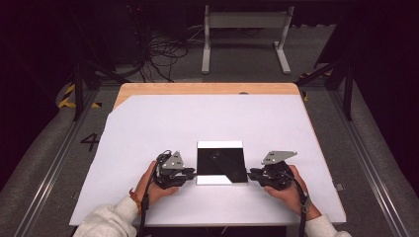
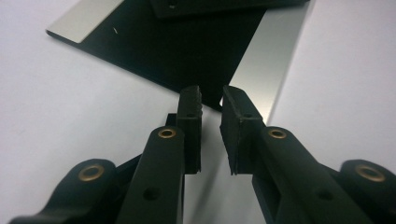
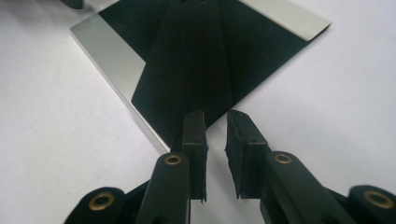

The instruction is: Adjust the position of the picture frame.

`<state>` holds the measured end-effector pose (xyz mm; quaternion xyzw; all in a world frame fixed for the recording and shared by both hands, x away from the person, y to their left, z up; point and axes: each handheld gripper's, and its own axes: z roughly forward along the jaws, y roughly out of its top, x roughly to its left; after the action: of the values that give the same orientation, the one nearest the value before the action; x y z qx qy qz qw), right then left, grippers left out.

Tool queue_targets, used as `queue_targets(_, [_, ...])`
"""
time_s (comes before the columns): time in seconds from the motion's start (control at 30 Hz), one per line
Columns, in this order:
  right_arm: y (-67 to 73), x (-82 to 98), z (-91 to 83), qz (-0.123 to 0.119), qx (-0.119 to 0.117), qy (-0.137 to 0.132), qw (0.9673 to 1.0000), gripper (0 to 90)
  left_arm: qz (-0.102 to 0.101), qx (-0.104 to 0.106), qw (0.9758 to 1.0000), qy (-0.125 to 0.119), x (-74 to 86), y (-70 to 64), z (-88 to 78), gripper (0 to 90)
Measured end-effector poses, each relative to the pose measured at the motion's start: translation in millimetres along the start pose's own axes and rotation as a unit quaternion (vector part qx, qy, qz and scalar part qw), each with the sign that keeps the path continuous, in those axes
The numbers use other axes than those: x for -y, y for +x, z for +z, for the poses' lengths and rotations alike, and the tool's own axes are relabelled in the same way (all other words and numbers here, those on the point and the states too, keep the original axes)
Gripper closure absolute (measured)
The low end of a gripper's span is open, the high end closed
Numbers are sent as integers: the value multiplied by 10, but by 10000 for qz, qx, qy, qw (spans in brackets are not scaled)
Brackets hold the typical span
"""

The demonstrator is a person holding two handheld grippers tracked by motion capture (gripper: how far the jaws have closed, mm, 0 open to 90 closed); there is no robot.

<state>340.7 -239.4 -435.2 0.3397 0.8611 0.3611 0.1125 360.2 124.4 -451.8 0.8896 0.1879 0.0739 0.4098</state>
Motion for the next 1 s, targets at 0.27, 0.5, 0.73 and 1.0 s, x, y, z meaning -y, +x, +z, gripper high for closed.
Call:
queue_targets(0.27, [191, 54, -84, -263, -61, 253, 9993, 788, 77, -215, 9995, -200, 171, -73, -337, 628])
queue_targets(0.5, [221, 85, -35, -310, -168, 579, 9977, 776, 97, -552, 9979, -332, 293, -208, -505, 487])
queue_targets(0.73, [212, 87, 14, -292, -257, 588, 9975, 755, -118, -773, 9964, -314, 427, -187, -612, 380])
queue_targets(1.0, [175, 95, 50, -204, -291, 420, 9985, 747, -367, -872, 9955, 8, 529, -175, -628, 274])
